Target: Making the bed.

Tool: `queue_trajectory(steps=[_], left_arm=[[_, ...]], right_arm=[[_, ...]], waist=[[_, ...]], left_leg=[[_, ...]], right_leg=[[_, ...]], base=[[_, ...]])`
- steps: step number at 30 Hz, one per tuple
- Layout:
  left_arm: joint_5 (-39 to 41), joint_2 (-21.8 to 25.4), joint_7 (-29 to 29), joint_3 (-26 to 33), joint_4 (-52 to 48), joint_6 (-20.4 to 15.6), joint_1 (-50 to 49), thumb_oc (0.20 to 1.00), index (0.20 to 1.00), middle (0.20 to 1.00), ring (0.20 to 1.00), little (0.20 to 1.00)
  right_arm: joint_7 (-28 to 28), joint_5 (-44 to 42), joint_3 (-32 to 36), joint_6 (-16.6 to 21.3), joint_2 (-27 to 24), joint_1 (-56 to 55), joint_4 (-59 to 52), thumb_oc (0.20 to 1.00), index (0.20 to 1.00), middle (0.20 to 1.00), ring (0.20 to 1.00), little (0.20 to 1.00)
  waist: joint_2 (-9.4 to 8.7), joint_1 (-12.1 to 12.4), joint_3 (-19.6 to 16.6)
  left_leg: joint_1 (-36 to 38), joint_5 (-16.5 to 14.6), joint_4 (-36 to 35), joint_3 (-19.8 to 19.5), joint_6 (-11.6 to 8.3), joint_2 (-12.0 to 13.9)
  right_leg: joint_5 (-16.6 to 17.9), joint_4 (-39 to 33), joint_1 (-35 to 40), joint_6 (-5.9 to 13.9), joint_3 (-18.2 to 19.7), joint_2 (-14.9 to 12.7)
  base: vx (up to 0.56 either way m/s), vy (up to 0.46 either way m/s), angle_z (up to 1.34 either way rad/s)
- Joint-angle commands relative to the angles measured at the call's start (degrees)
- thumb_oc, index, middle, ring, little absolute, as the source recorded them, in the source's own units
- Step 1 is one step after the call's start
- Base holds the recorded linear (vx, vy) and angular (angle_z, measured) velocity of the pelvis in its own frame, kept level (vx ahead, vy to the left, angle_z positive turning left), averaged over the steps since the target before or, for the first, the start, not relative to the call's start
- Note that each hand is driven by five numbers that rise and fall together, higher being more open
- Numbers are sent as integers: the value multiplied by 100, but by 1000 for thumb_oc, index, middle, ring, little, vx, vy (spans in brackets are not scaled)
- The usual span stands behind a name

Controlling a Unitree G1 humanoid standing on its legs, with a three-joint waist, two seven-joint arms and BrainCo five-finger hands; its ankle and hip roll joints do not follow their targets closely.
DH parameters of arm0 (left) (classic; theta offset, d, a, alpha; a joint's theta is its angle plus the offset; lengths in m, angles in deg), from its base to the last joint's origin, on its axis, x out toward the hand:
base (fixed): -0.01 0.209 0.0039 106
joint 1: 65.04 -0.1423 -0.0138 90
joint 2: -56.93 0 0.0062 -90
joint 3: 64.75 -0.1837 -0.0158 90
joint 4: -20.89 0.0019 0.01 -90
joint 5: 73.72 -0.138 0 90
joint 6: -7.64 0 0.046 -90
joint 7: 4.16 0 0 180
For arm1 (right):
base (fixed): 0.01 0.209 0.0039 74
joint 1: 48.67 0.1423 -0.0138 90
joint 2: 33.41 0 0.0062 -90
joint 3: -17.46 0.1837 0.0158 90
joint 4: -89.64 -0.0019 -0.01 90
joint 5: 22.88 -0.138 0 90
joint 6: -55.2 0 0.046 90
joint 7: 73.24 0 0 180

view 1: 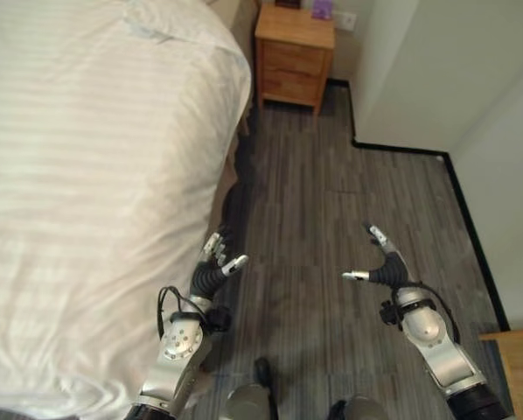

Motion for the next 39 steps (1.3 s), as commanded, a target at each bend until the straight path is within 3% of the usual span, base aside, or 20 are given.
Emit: queue_trajectory(steps=[1, 3, 4, 5, 7, 9, 11, 13, 15, 17, 19, 20, 24, 25, 27, 32, 36, 37, 38, 39], left_arm=[[-41, 113, 51, -68, -333, -227, -18, 1000, 1000, 1000, 1000, 1000], [-56, 94, 97, 2, -307, -212, -51, 1000, 1000, 1000, 1000, 1000], [-56, 94, 98, 4, -307, -212, -52, 1000, 1000, 1000, 1000, 1000], [-73, 83, 141, 71, -243, -248, 32, 1000, 1000, 1000, 1000, 1000], [-72, 80, 142, 69, -237, -251, 35, 1000, 1000, 1000, 1000, 1000], [-14, 87, 318, 112, -212, -330, 161, 1000, 1000, 1000, 1000, 1000], [94, 32, 368, 190, -242, -348, 53, 1000, 1000, 1000, 1000, 1000], [414, -167, 397, 179, -328, -326, -78, 1000, 1000, 1000, 1000, 1000], [458, -203, 422, 164, -362, -323, -86, 1000, 1000, 1000, 1000, 1000], [527, -250, 396, 143, -404, -334, -46, 1000, 1000, 1000, 1000, 1000], [550, -307, 306, 144, -420, -339, 12, 1000, 1000, 1000, 1000, 1000], [569, -387, 257, 167, -410, -341, 38, 1000, 1000, 1000, 1000, 1000], [514, -522, 156, 142, -349, -352, 64, 1000, 1000, 1000, 1000, 1000], [514, -522, 156, 143, -349, -352, 64, 1000, 1000, 1000, 1000, 1000], [477, -567, 78, 132, -286, -374, 81, 1000, 1000, 1000, 1000, 1000], [199, -568, -141, 157, -223, -328, -29, 1000, 1000, 1000, 1000, 1000], [-11, -456, -183, 157, -156, -261, -109, 1000, 1000, 1000, 1000, 1000], [551, -952, -112, 9, 2092, 530, -317, 1000, 1000, 1000, 1000, 1000], [551, -951, -111, 7, 2096, 528, -314, 1000, 1000, 1000, 1000, 1000], [-93, -671, -62, -124, 2031, 624, -84, 1000, 1000, 1000, 1000, 1000]], right_arm=[[85, 19, 252, 170, -23, 54, -440, 1000, 1000, 1000, 1000, 1000], [94, -22, 289, 155, -10, -44, -439, 1000, 1000, 1000, 1000, 1000], [94, -23, 288, 154, -11, -44, -440, 1000, 1000, 1000, 1000, 1000], [73, -24, 312, 131, 6, -98, -496, 1000, 1000, 1000, 1000, 1000], [72, -24, 313, 128, 4, -99, -499, 1000, 1000, 1000, 1000, 1000], [-58, 24, 304, 127, -7, -186, -493, 1000, 1000, 1000, 1000, 1000], [-114, 10, 286, 146, -49, -185, -457, 1000, 1000, 1000, 1000, 1000], [-114, -102, 228, 207, -220, -38, -417, 1000, 1000, 1000, 1000, 1000], [-66, -181, 240, 232, -299, 45, -412, 1000, 1000, 1000, 1000, 1000], [-19, -366, 262, 231, -360, 168, -418, 1000, 1000, 1000, 1000, 1000], [39, -427, 235, 199, -360, 302, -418, 1000, 1000, 1000, 1000, 1000], [34, -475, 241, 198, -358, 367, -441, 1000, 1000, 1000, 1000, 1000], [56, -543, 221, 181, -292, 413, -379, 1000, 1000, 1000, 1000, 1000], [57, -543, 221, 181, -292, 414, -378, 1000, 1000, 1000, 1000, 1000], [139, -492, 170, 163, -244, 503, -306, 1000, 1000, 1000, 1000, 1000], [268, -358, 186, 140, -156, 470, -353, 1000, 1000, 1000, 1000, 1000], [223, -333, 218, 100, -53, 258, -298, 1000, 1000, 1000, 1000, 1000], [-64, -2272, 411, -337, -226, 334, 2558, 1000, 1000, 1000, 1000, 1000], [-64, -2270, 414, -340, -225, 331, 2554, 1000, 1000, 1000, 1000, 1000], [-85, -2306, 475, -309, -207, 369, 2499, 1000, 1000, 1000, 1000, 1000]], waist=[[187, -163, 180], [207, -265, 161], [210, -268, 157], [252, -352, 165], [268, -352, 169], [250, -404, 106], [298, -428, 28], [412, -345, 13], [432, -357, 59], [390, -339, 193], [393, -289, 301], [419, -248, 316], [515, -146, 256], [514, -147, 257], [570, -42, 296], [603, -85, 286], [448, -107, 222], [679, -402, -552], [677, -406, -546], [655, -488, -520]], left_leg=[[171, -110, -361, -711, -643, 225], [431, -314, -361, -845, -761, 262], [421, -303, -361, -846, -762, 267], [617, -454, -361, -971, -868, 377], [629, -468, -361, -971, -871, 393], [1082, -834, -258, -1321, -1002, 542], [1125, -950, -36, -1398, -1045, 647], [727, -649, 994, -1519, -1175, 832], [365, -488, 1531, -1610, -1201, 887], [-120, -325, 2242, -1403, -1131, 940], [-376, -452, 2180, -1203, -1081, 858], [-457, -747, 1783, -1199, -1035, 656], [-709, -49, 565, -1292, -1112, 451], [-701, -41, 550, -1291, -1112, 449], [-864, 325, 143, -1571, -1192, 408], [-484, 436, -176, -1208, -1106, 533], [-228, 367, -217, -1155, -1014, 470], [267, -84, 23, -766, -863, -88], [279, -77, 10, -771, -861, -93], [420, -49, -200, -852, -802, -112]], right_leg=[[164, -1588, 293, -382, -346, 538], [391, -2884, 127, -395, -180, 564], [436, -2947, 147, -400, -187, 576], [727, -3521, -129, -257, 94, 427], [739, -3553, -102, -254, 86, 445], [961, -3598, -115, -187, 586, 331], [940, -3441, -46, -200, 551, 365], [774, -3315, 225, -458, 393, 563], [717, -3401, 382, -559, 238, 603], [572, -3529, 640, -731, 48, 589], [492, -3666, 810, -772, -77, 570], [457, -3803, 923, -743, -107, 573], [413, -3958, 1011, -707, -176, 644], [412, -3958, 1013, -707, -177, 642], [293, -3939, 1153, -741, -155, 723], [151, -3658, 1268, -765, -133, 711], [145, -3266, 1238, -686, -19, 604], [67, -3673, 1739, -827, -69, 808], [59, -3664, 1742, -824, -75, 803], [-16, -3051, 1595, -776, -90, 825]], base=[[463, -70, 24], [452, -98, 33], [536, -133, 13], [329, -87, 22], [416, -158, 44], [761, -348, 60], [390, -207, 110], [309, -253, 77], [112, -171, 20], [130, -220, 30], [108, -96, 44], [116, 26, 36], [112, 55, 17], [70, 39, 4], [87, 74, -12], [75, 138, -4], [70, 106, 4], [30, 64, 9], [31, 94, 6], [17, 62, 7]])
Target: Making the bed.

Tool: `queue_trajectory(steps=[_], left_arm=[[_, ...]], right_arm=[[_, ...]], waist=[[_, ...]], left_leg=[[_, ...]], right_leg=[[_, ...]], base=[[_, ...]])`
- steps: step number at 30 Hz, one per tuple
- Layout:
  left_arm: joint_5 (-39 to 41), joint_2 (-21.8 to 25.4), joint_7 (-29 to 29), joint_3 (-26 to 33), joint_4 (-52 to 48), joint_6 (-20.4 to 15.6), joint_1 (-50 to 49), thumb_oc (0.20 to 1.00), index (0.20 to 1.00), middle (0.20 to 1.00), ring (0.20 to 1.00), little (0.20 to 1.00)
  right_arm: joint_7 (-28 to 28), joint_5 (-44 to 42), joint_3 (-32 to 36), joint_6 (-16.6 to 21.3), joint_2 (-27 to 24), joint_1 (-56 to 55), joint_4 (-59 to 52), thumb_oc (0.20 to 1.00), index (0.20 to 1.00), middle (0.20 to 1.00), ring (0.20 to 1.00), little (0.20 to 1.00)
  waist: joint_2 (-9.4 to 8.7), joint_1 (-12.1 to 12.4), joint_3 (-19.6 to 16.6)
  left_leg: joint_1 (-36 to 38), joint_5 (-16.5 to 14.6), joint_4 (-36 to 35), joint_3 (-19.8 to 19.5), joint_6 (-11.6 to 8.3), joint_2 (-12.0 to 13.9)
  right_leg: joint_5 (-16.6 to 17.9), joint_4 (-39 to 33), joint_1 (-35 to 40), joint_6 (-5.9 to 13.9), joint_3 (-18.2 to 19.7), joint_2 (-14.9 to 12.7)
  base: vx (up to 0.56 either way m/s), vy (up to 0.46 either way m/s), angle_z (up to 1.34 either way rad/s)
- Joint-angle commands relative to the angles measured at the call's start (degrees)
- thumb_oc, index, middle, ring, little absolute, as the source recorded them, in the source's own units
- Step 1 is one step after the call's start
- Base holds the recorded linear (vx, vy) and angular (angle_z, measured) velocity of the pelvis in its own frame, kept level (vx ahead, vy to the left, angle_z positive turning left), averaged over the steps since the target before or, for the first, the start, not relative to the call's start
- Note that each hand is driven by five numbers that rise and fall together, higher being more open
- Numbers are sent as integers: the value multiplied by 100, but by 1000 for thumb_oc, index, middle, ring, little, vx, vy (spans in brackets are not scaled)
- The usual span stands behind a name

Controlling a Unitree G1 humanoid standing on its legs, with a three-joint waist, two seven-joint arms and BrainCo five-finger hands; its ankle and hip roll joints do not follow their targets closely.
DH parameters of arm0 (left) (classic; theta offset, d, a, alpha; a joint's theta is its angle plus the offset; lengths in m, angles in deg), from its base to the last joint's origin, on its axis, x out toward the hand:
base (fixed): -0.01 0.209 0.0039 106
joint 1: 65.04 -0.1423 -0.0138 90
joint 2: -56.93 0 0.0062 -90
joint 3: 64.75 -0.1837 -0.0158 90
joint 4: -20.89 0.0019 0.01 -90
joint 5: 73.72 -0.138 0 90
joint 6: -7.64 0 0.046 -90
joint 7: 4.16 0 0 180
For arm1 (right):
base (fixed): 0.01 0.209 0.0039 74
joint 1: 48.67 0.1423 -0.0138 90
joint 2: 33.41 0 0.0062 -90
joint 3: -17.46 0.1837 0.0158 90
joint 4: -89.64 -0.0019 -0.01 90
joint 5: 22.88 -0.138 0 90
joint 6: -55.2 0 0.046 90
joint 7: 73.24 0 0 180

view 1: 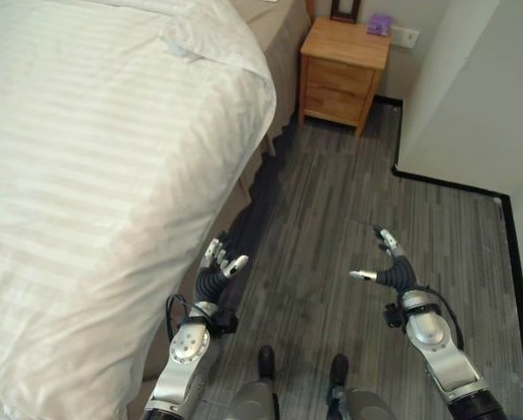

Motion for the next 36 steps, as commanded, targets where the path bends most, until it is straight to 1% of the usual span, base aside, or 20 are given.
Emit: queue_trajectory(steps=[1, 2, 3, 6, 9, 11, 14, 16, 20, 21, 23, 25, 27, 29, 31, 32, 33, 34, 35, 36], left_arm=[[-553, 135, 79, -136, 540, 202, -68, 1000, 1000, 1000, 1000, 1000], [-1028, 332, 133, -54, 495, 204, 86, 1000, 1000, 1000, 1000, 1000], [-1030, 334, 134, -51, 493, 205, 86, 1000, 1000, 1000, 1000, 1000], [-1184, 528, 13, 187, 228, 53, 278, 1000, 1000, 1000, 1000, 1000], [-1364, 637, -65, 334, -85, -78, 337, 1000, 1000, 1000, 1000, 1000], [-1696, 687, -222, 474, -368, -239, 440, 1000, 1000, 1000, 1000, 1000], [-2026, 702, -449, 569, -643, -364, 445, 1000, 1000, 1000, 1000, 1000], [-2117, 609, -631, 561, -386, -358, 475, 1000, 1000, 1000, 1000, 1000], [-2216, 596, -694, 511, -215, -268, 557, 1000, 1000, 1000, 1000, 1000], [-2064, 562, -738, 511, -198, -300, 596, 1000, 1000, 1000, 1000, 1000], [-1858, 538, -788, 541, -194, -343, 640, 1000, 1000, 1000, 1000, 1000], [-1687, 550, -891, 583, -158, -363, 746, 1000, 1000, 1000, 1000, 1000], [-1767, 530, -919, 582, -163, -363, 793, 1000, 1000, 1000, 1000, 1000], [-1842, 536, -963, 558, -145, -409, 782, 1000, 1000, 1000, 1000, 1000], [-1809, 492, -956, 550, -163, -411, 641, 1000, 1000, 1000, 1000, 1000], [-1748, 446, -965, 561, -170, -407, 572, 1000, 1000, 1000, 1000, 1000], [-1723, 415, -953, 567, -171, -407, 511, 1000, 1000, 1000, 1000, 1000], [-1685, 390, -941, 581, -172, -414, 438, 1000, 1000, 1000, 1000, 1000], [-1682, 387, -909, 572, -174, -408, 394, 1000, 1000, 1000, 1000, 1000], [-1618, 373, -875, 561, -231, -400, 354, 1000, 1000, 1000, 1000, 1000]], right_arm=[[-53, -586, 248, 10, -312, 80, 913, 1000, 1000, 1000, 1000, 1000], [-106, -523, 265, 33, -265, 162, 954, 1000, 1000, 1000, 1000, 1000], [-106, -522, 264, 33, -262, 165, 956, 1000, 1000, 1000, 1000, 1000], [43, -358, 349, 91, -223, 314, 818, 1000, 1000, 1000, 1000, 1000], [108, -215, 459, 208, -264, 323, 533, 1000, 1000, 1000, 1000, 1000], [203, 244, 553, 336, -400, 354, 273, 1000, 1000, 1000, 1000, 1000], [253, 439, 558, 462, -485, 368, -21, 1000, 1000, 1000, 1000, 1000], [297, 518, 457, 577, -485, 467, -256, 1000, 1000, 1000, 1000, 1000], [271, 660, 362, 575, -615, 559, -619, 1000, 1000, 1000, 1000, 1000], [348, 718, 359, 584, -673, 648, -785, 1000, 1000, 1000, 1000, 1000], [412, 805, 332, 545, -692, 735, -886, 1000, 1000, 1000, 1000, 1000], [518, 962, 319, 461, -662, 798, -944, 1000, 1000, 1000, 1000, 1000], [572, 1186, 309, 366, -610, 744, -1001, 1000, 1000, 1000, 1000, 1000], [574, 1195, 337, 364, -536, 536, -970, 1000, 1000, 1000, 1000, 1000], [540, 1159, 306, 350, -451, 267, -873, 1000, 1000, 1000, 1000, 1000], [554, 1177, 293, 342, -436, 146, -790, 1000, 1000, 1000, 1000, 1000], [547, 1214, 276, 332, -442, 111, -752, 1000, 1000, 1000, 1000, 1000], [555, 1213, 204, 365, -433, 98, -661, 1000, 1000, 1000, 1000, 1000], [540, 1221, 168, 363, -445, 88, -641, 1000, 1000, 1000, 1000, 1000], [532, 1228, 119, 364, -463, 85, -682, 1000, 1000, 1000, 1000, 1000]], waist=[[198, -173, -546], [190, -197, -591], [185, -198, -589], [174, -173, -580], [152, -148, -587], [85, -89, -685], [-29, 0, -821], [-131, 102, -890], [-232, 151, -879], [-255, 147, -808], [-208, 93, -703], [-160, 41, -567], [-119, -41, -490], [-150, -147, -479], [-164, -229, -553], [-98, -260, -583], [-73, -278, -624], [10, -279, -645], [2, -258, -611], [-57, -175, -519]], left_leg=[[360, -692, 226, 333, 68, -231], [444, -706, 100, 309, 110, -237], [444, -707, 101, 309, 112, -240], [481, -710, 84, 265, 185, -246], [514, -739, 94, 217, 249, -272], [527, -791, 102, 179, 275, -317], [502, -821, 114, 166, 276, -352], [502, -845, 135, 204, 269, -334], [476, -886, 177, 244, 230, -302], [444, -909, 206, 233, 175, -258], [442, -935, 209, 211, 117, -135], [539, -989, 221, 209, 39, 30], [792, -1115, 188, 166, -29, 141], [1120, -1326, 159, 61, -82, 162], [1347, -1516, 302, -45, -153, 258], [1401, -1452, 543, -101, -223, 404], [1322, -1239, 820, -100, -286, 478], [1222, -877, 1399, -106, -404, 633], [1028, -604, 1984, -111, -440, 706], [646, -258, 2835, -172, -430, 743]], right_leg=[[-1203, 985, 131, 42, -25, 3], [-1234, 1248, 46, 139, -17, 18], [-1242, 1264, 39, 141, -16, 13], [-1131, 1762, -150, 280, -4, -38], [-1124, 1899, -228, 303, 92, -45], [-1281, 1624, -51, 197, 148, -27], [-1341, 1153, 206, 104, 198, 28], [-1315, 828, 317, 62, 264, 112], [-1291, 529, 383, 14, 275, 186], [-1188, 388, 267, 2, 295, 203], [-1028, 369, -97, 43, 298, 173], [-845, 397, -573, 107, 124, 21], [-773, 390, -812, 150, -36, -93], [-739, 441, -836, 177, 123, -119], [-685, 575, -804, 96, 259, -109], [-720, 640, -734, 8, 256, -25], [-727, 612, -667, -61, 203, 3], [-770, 487, -433, -188, 131, 170], [-807, 381, -271, -270, 73, 238], [-837, 236, -55, -390, 58, 284]], base=[[47, 125, 17], [25, 65, 22], [34, 95, 19], [6, 57, 4], [26, 59, 1], [62, 27, 1], [88, -5, 2], [114, -45, -5], [99, -59, -6], [166, -126, -3], [167, -145, 3], [225, -180, 1], [353, -163, -5], [473, -154, 8], [531, -196, 44], [492, -232, 51], [526, -286, 19], [443, -298, 12], [437, -361, 9], [341, -361, 11]])
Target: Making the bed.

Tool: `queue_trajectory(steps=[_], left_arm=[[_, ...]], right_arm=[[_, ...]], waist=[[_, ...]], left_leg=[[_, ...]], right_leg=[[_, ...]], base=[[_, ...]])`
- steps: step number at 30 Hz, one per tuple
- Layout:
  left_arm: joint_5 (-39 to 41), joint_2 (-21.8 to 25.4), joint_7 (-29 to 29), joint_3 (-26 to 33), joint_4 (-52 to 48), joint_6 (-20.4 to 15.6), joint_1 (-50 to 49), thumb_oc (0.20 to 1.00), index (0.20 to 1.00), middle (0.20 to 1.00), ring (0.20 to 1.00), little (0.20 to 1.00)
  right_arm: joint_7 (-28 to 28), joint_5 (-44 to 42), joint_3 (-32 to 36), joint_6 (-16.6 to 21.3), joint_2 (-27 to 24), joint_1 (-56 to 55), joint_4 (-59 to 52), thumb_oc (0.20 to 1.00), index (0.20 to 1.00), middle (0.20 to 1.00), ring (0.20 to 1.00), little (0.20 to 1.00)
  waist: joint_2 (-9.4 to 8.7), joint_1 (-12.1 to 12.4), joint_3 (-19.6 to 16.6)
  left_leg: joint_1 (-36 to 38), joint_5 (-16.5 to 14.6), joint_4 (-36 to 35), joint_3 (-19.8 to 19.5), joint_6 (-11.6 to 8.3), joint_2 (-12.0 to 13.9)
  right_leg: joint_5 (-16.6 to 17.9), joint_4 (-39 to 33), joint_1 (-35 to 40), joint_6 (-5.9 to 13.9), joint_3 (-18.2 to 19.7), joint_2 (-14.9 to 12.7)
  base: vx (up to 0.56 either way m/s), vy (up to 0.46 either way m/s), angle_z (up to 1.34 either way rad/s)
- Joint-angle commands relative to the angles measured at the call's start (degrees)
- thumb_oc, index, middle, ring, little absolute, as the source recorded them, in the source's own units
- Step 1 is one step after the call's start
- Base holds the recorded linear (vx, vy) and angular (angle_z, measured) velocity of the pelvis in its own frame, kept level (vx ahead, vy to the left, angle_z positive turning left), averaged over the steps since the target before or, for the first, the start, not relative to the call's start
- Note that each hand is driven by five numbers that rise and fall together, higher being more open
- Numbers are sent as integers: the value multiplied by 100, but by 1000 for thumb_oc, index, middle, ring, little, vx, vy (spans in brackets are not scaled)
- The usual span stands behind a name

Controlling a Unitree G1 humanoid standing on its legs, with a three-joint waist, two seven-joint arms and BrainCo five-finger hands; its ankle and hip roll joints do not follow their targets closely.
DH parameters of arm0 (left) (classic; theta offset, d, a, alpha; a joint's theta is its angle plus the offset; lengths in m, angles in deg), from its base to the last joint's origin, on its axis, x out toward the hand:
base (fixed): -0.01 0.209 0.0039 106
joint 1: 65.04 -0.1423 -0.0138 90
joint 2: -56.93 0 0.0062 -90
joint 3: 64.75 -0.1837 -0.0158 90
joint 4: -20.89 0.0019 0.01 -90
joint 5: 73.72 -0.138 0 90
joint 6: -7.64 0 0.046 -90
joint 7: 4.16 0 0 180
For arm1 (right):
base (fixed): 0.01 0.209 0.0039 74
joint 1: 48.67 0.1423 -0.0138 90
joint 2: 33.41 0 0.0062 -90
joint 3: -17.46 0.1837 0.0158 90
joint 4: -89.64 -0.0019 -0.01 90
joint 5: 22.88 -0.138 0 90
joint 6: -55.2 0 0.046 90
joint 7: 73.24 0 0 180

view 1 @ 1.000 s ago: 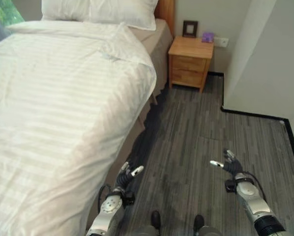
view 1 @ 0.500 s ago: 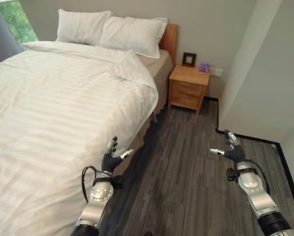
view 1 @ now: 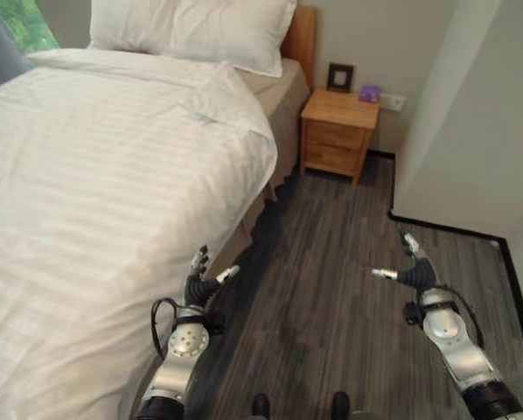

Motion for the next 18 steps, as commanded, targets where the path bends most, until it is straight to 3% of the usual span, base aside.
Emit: queue_trajectory(steps=[1, 2, 3, 4, 5, 7, 9, 11, 12, 16, 18], left_arm=[[381, 203, 22, 41, -322, -360, 152, 1000, 1000, 1000, 1000, 1000], [409, 185, 20, 14, -351, -353, 127, 1000, 1000, 1000, 1000, 1000], [410, 184, 20, 14, -351, -353, 127, 1000, 1000, 1000, 1000, 1000], [512, 138, 32, -46, -444, -338, 96, 1000, 1000, 1000, 1000, 1000], [533, 103, 50, -73, -481, -330, 84, 1000, 1000, 1000, 1000, 1000], [526, 85, 66, -94, -541, -324, 61, 1000, 1000, 1000, 1000, 1000], [602, 23, 124, -144, -610, -329, -20, 1000, 1000, 1000, 1000, 1000], [584, 35, 154, -151, -663, -304, -142, 1000, 1000, 1000, 1000, 1000], [588, 45, 207, -156, -663, -287, -209, 1000, 1000, 1000, 1000, 1000], [556, 86, 259, -77, -708, -254, -397, 1000, 1000, 1000, 1000, 1000], [549, 140, 248, -125, -734, -240, -422, 1000, 1000, 1000, 1000, 1000]], right_arm=[[95, 98, -78, 270, 5, 303, -335, 1000, 1000, 1000, 1000, 1000], [83, 96, -73, 259, -37, 304, -362, 1000, 1000, 1000, 1000, 1000], [83, 96, -73, 258, -37, 303, -362, 1000, 1000, 1000, 1000, 1000], [67, 90, -93, 199, -126, 359, -354, 1000, 1000, 1000, 1000, 1000], [44, 116, -99, 173, -146, 376, -367, 1000, 1000, 1000, 1000, 1000], [30, 127, -96, 160, -147, 392, -381, 1000, 1000, 1000, 1000, 1000], [15, 115, -111, 175, -137, 387, -313, 1000, 1000, 1000, 1000, 1000], [15, 91, -157, 187, -98, 377, -202, 1000, 1000, 1000, 1000, 1000], [16, 124, -193, 209, -75, 401, -144, 1000, 1000, 1000, 1000, 1000], [-96, 287, -296, 202, -2, 439, -223, 1000, 1000, 1000, 1000, 1000], [-129, 454, -376, 221, 118, 325, -310, 1000, 1000, 1000, 1000, 1000]], waist=[[-282, 185, 205], [-345, 222, 271], [-336, 219, 268], [-455, 417, 467], [-474, 493, 517], [-511, 581, 530], [-549, 686, 509], [-438, 785, 436], [-388, 896, 401], [-499, 1170, 328], [-607, 1279, 309]], left_leg=[[108, 258, 3246, 249, -117, 220], [-144, 198, 3774, 327, -38, 276], [-158, 188, 3794, 320, -39, 285], [-777, -200, 4311, 400, 65, 129], [-1092, -348, 4332, 431, 76, 15], [-1434, -420, 4132, 522, 108, -134], [-1677, -619, 2993, 763, 287, -332], [-1689, -49, 1413, 954, 236, -487], [-1804, 299, 197, 974, 188, -615], [-1997, 530, -107, 433, 285, -835], [-2015, 905, 116, 242, 331, -814]], right_leg=[[-607, 176, -7, -270, -6, -161], [-653, 120, 118, -326, 3, -138], [-653, 120, 114, -327, 0, -129], [-828, 88, 347, -311, 164, -146], [-936, 88, 434, -276, 264, -142], [-1010, 88, 498, -266, 353, -147], [-1221, 88, 654, -200, 477, -112], [-1429, 88, 866, -159, 548, 68], [-1619, 88, 1108, -116, 633, 182], [-1820, 88, 1575, -70, 1084, 242], [-1864, 387, 1661, -72, 1250, 246]], base=[[345, -343, 10], [228, -212, -1], [370, -194, -27], [375, -117, -27], [500, -114, -30], [266, 9, -38], [418, 70, -34], [662, 146, 13], [791, 158, -4], [654, 175, -56], [616, 216, -125]])
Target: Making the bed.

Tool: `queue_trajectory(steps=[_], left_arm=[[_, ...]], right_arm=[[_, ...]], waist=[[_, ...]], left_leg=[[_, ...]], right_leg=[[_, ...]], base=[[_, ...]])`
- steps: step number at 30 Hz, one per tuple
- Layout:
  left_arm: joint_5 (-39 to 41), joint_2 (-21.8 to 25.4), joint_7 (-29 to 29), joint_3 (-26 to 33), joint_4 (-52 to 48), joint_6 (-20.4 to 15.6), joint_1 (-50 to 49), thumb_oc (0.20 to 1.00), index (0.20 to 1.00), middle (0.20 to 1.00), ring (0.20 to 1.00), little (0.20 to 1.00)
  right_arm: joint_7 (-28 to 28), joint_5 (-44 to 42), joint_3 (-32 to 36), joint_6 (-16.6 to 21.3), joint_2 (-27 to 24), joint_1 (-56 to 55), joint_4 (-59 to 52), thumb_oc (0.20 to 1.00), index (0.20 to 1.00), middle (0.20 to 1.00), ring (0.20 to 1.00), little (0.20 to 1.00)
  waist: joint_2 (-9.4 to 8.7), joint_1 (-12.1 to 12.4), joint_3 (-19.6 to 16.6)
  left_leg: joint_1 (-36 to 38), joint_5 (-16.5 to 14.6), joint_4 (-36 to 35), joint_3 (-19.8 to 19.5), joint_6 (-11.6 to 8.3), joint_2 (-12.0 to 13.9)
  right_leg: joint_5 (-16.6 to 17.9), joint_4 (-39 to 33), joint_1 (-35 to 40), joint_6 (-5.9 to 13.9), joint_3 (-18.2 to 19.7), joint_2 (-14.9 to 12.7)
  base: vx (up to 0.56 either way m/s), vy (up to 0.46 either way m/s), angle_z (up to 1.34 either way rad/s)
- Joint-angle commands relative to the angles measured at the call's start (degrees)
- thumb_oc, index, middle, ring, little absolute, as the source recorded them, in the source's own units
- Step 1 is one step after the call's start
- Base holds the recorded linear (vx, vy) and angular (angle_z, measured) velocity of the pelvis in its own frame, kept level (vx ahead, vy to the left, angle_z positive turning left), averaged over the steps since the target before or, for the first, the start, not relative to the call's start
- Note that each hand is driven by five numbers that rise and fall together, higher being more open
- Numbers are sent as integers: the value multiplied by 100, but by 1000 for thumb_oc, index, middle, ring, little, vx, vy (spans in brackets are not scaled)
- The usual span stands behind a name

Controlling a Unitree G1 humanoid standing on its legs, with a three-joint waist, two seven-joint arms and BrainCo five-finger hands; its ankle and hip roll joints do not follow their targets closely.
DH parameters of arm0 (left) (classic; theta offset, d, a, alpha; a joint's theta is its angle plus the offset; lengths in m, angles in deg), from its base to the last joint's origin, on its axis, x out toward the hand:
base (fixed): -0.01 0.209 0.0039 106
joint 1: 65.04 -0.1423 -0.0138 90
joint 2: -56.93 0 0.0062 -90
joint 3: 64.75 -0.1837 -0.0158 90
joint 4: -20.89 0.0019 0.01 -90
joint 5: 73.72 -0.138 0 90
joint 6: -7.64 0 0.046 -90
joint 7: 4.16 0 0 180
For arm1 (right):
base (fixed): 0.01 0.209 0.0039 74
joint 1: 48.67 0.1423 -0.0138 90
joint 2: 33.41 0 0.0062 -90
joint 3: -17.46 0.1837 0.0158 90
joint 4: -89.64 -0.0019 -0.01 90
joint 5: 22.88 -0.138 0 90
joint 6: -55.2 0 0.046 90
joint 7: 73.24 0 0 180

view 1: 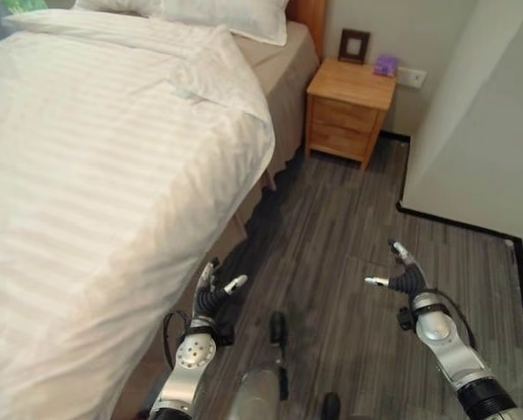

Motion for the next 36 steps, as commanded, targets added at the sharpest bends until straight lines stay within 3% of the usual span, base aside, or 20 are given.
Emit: queue_trajectory(steps=[1, 3, 5, 8, 11, 13, 14, 15, 17, 20, 23, 26, 27, 28, 29, 30, 32, 34, 35, 36], left_arm=[[87, 323, 35, -98, -617, -238, 63, 1000, 1000, 1000, 1000, 1000], [-4, 425, 19, -167, -558, -183, 164, 1000, 1000, 1000, 1000, 1000], [-119, 574, -26, -217, -554, -134, 280, 1000, 1000, 1000, 1000, 1000], [-218, 758, -50, -214, -648, -147, 410, 1000, 1000, 1000, 1000, 1000], [-281, 811, -41, -212, -786, -138, 459, 1000, 1000, 1000, 1000, 1000], [-309, 829, -10, -185, -893, -137, 438, 1000, 1000, 1000, 1000, 1000], [-350, 828, 39, -134, -927, -152, 361, 1000, 1000, 1000, 1000, 1000], [-350, 828, 39, -134, -929, -152, 359, 1000, 1000, 1000, 1000, 1000], [-417, 824, 67, 60, -828, -158, 379, 1000, 1000, 1000, 1000, 1000], [-505, 788, 61, 157, -720, -176, 370, 1000, 1000, 1000, 1000, 1000], [-475, 699, 98, 68, -498, -221, 288, 1000, 1000, 1000, 1000, 1000], [-408, 627, 105, 85, -444, -229, 105, 1000, 1000, 1000, 1000, 1000], [-66, 487, 119, 139, -430, -216, -4, 1000, 1000, 1000, 1000, 1000], [-6, 487, 113, 121, -493, -207, 7, 1000, 1000, 1000, 1000, 1000], [-5, 489, 113, 123, -493, -205, 13, 1000, 1000, 1000, 1000, 1000], [-25, 513, 122, 85, -573, -228, 34, 1000, 1000, 1000, 1000, 1000], [-11, 517, 120, 71, -596, -220, 70, 1000, 1000, 1000, 1000, 1000], [-76, 472, 154, -8, -666, -223, 177, 1000, 1000, 1000, 1000, 1000], [-77, 472, 154, -8, -666, -222, 182, 1000, 1000, 1000, 1000, 1000], [-105, 429, 217, -125, -737, -254, 193, 1000, 1000, 1000, 1000, 1000]], right_arm=[[-40, 355, -9, 243, 161, 57, -515, 1000, 1000, 1000, 1000, 1000], [-46, 431, -87, 274, 288, 11, -537, 1000, 1000, 1000, 1000, 1000], [-68, 478, -176, 280, 379, 78, -552, 1000, 1000, 1000, 1000, 1000], [-111, 498, -182, 269, 486, 116, -589, 1000, 1000, 1000, 1000, 1000], [-109, 514, -125, 253, 463, 54, -709, 1000, 1000, 1000, 1000, 1000], [-108, 496, -67, 259, 426, -23, -801, 1000, 1000, 1000, 1000, 1000], [-93, 466, -26, 258, 432, -120, -826, 1000, 1000, 1000, 1000, 1000], [-93, 466, -25, 257, 432, -122, -830, 1000, 1000, 1000, 1000, 1000], [-81, 498, 7, 197, 481, -214, -821, 1000, 1000, 1000, 1000, 1000], [-113, 560, 40, 163, 503, -356, -921, 1000, 1000, 1000, 1000, 1000], [-244, 561, 105, 164, 460, -782, -999, 1000, 1000, 1000, 1000, 1000], [-286, 458, 84, 176, 373, -755, -870, 1000, 1000, 1000, 1000, 1000], [-275, 421, -23, 208, 264, -624, -808, 1000, 1000, 1000, 1000, 1000], [-217, 323, -76, 256, 211, -510, -874, 1000, 1000, 1000, 1000, 1000], [-217, 322, -75, 257, 214, -503, -871, 1000, 1000, 1000, 1000, 1000], [-177, 194, -81, 276, 129, -287, -982, 1000, 1000, 1000, 1000, 1000], [-177, 179, -81, 276, 69, -160, -969, 1000, 1000, 1000, 1000, 1000], [-228, 247, -110, 234, -36, 140, -954, 1000, 1000, 1000, 1000, 1000], [-228, 247, -108, 235, -35, 144, -952, 1000, 1000, 1000, 1000, 1000], [-231, 274, -141, 251, -46, 213, -870, 1000, 1000, 1000, 1000, 1000]], waist=[[-510, 114, -186], [-717, 98, -172], [-653, -49, -94], [-296, -246, -60], [-152, -469, 32], [-82, -644, 77], [-86, -704, 65], [-80, -709, 59], [-22, -781, 4], [122, -851, -26], [12, -1108, -190], [178, -1173, -323], [263, -1059, -277], [204, -964, -164], [186, -992, -176], [-26, -844, -37], [-100, -719, 42], [-195, -414, 170], [-218, -412, 165], [-220, -325, 130]], left_leg=[[-227, 751, 297, 29, 382, -364], [52, 465, 352, 98, 538, -417], [607, 225, 210, 178, 628, -341], [1227, -41, 33, 218, 692, -55], [1551, -268, 33, 173, 647, -22], [1869, -443, 33, 184, 557, 7], [2170, -694, 33, 182, 426, 38], [2160, -681, 33, 177, 422, 48], [2560, -1025, 33, 111, 206, 244], [2929, -1285, 33, 136, 95, 463], [3462, -1652, 217, -259, -55, 698], [3388, -1238, 827, -383, -238, 1020], [2798, -231, 2223, -394, -303, 1251], [2283, 174, 3198, -530, -202, 1255], [2225, 184, 3226, -568, -200, 1234], [1712, 66, 4070, -260, 126, 1309], [1445, -192, 4357, -180, 192, 1266], [653, -913, 4056, -40, 215, 572], [651, -888, 4026, -26, 227, 546], [429, -1011, 3029, 252, 360, 153]], right_leg=[[-844, 720, 905, 335, -78, 162], [-346, 1794, 632, 815, -143, 171], [714, 3245, -92, 1394, -450, -1], [1245, 4297, -843, 1525, -1346, -480], [724, 4217, -1360, 1251, -1783, -649], [394, 3310, -1570, 1113, -2037, -653], [209, 1899, -1632, 934, -2139, -711], [250, 1837, -1611, 926, -2152, -691], [730, 264, -1999, 1019, -2052, -1061], [908, 133, -2323, 1134, -1873, -1293], [1182, 277, -2067, 1138, -1012, -1257], [1108, 459, -1939, 1017, -1014, -980], [872, 410, -1578, 673, -1178, -680], [791, 320, -1349, 476, -1270, -620], [805, 312, -1367, 474, -1294, -643], [596, 132, -915, 267, -1309, -524], [496, 93, -763, 244, -1280, -517], [205, 93, -437, 288, -1185, -519], [212, 93, -453, 294, -1181, -546], [19, 93, -249, 318, -1145, -425]], base=[[522, 194, -103], [519, 212, -65], [442, 225, -34], [480, 249, -30], [412, 148, 7], [641, 56, 30], [372, -62, 19], [783, -138, 6], [617, -117, 10], [695, -93, 26], [841, -214, 61], [511, -253, 87], [410, -392, 43], [405, -391, 37], [430, -417, 6], [427, -329, -4], [349, -208, -18], [395, -32, -57], [591, 2, -58], [485, 26, -49]])
